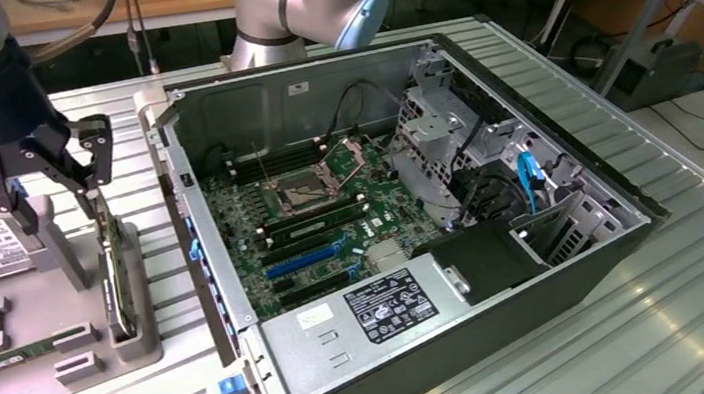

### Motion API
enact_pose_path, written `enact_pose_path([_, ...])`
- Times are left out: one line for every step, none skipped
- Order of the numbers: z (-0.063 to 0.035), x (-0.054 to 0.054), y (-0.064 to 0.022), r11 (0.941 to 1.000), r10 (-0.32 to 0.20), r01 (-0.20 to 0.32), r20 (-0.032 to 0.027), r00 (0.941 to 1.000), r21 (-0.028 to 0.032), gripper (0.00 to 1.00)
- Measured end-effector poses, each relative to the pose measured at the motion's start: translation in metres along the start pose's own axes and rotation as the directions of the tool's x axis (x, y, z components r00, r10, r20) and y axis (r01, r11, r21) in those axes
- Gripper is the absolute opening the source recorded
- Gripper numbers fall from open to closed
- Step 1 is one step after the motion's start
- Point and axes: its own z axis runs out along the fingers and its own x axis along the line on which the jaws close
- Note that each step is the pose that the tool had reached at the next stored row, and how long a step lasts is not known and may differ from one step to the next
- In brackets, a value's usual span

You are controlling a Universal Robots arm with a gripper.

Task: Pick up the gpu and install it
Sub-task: 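Pick up the gpu and move the gpu toward the slot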

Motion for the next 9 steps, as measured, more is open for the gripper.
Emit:
enact_pose_path([0.0010,0.0000,-0.0001,1.0000,0.000,0.000,0.0001,1.0000,-0.0001,0.54])
enact_pose_path([0.0019,0.0000,-0.0001,1.0000,0.000,0.000,-0.0001,1.0000,0.0001,0.54])
enact_pose_path([0.0031,0.0001,-0.0002,1.0000,0.000,0.000,0.0000,1.0000,0.0000,0.54])
enact_pose_path([0.0044,0.0001,-0.0003,1.0000,0.000,0.000,-0.0001,1.0000,0.0000,0.54])
enact_pose_path([0.0051,0.0001,-0.0003,1.0000,0.000,0.000,-0.0001,1.0000,0.0000,0.54])
enact_pose_path([0.0065,0.0001,-0.0004,1.0000,0.000,0.000,0.0000,1.0000,0.0000,0.54])
enact_pose_path([0.0074,0.0001,-0.0005,1.0000,0.000,0.000,0.0001,1.0000,0.0000,0.54])
enact_pose_path([0.0084,0.0001,-0.0006,1.0000,0.000,0.000,0.0000,1.0000,0.0000,0.54])
enact_pose_path([0.0093,0.0002,-0.0006,1.0000,0.000,0.000,0.0000,1.0000,0.0000,0.54])
